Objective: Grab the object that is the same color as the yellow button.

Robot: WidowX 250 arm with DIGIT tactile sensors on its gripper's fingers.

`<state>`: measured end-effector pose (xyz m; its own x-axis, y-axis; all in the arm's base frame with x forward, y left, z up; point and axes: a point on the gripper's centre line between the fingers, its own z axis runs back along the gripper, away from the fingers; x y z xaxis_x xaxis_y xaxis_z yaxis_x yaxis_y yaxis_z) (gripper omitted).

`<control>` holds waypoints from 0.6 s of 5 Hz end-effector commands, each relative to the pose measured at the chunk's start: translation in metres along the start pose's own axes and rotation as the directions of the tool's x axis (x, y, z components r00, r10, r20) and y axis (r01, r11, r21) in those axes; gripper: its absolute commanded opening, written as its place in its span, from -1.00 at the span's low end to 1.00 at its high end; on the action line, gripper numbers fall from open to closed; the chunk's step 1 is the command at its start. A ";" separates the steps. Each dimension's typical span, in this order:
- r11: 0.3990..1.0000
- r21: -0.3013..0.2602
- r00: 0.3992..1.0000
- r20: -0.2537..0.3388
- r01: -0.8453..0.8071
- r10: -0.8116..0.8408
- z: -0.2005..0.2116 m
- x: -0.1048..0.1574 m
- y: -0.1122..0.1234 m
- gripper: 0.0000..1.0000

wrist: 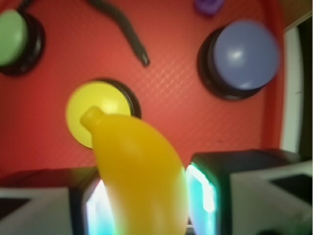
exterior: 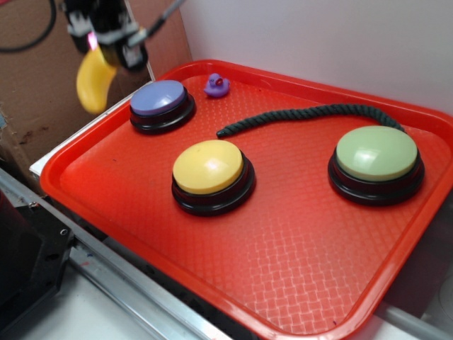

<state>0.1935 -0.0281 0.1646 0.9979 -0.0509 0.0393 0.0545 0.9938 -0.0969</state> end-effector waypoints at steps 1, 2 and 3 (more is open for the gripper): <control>0.995 0.057 0.994 0.077 -0.083 0.079 0.108 -0.002 -0.010 -1.00; 0.992 0.055 0.990 0.094 -0.112 0.107 0.131 -0.007 -0.009 -1.00; 0.987 0.064 0.987 0.081 -0.146 0.140 0.124 -0.007 -0.004 -1.00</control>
